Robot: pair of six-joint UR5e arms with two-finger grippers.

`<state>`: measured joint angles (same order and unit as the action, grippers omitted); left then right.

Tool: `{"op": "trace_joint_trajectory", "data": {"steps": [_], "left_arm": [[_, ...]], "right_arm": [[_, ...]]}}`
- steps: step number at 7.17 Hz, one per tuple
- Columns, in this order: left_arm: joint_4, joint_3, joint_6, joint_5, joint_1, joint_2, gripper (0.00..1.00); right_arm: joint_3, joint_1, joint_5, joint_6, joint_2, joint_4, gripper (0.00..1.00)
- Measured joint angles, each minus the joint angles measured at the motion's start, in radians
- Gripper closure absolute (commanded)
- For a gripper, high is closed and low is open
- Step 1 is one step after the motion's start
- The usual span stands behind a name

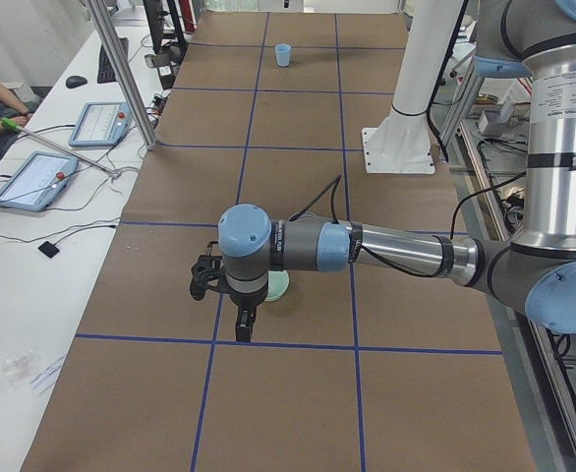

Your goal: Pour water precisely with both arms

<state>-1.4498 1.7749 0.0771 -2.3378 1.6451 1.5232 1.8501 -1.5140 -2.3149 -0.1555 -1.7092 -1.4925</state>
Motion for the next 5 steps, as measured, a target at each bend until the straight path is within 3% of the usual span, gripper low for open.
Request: {"op": "trace_joint_trajectory", "data": {"steps": [5], "left_arm": [[0.082, -0.006, -0.019, 0.001, -0.027, 0.019, 0.01]], "right_arm": [[0.008, 0.018, -0.018, 0.025, 0.008, -0.116, 0.0]]}}
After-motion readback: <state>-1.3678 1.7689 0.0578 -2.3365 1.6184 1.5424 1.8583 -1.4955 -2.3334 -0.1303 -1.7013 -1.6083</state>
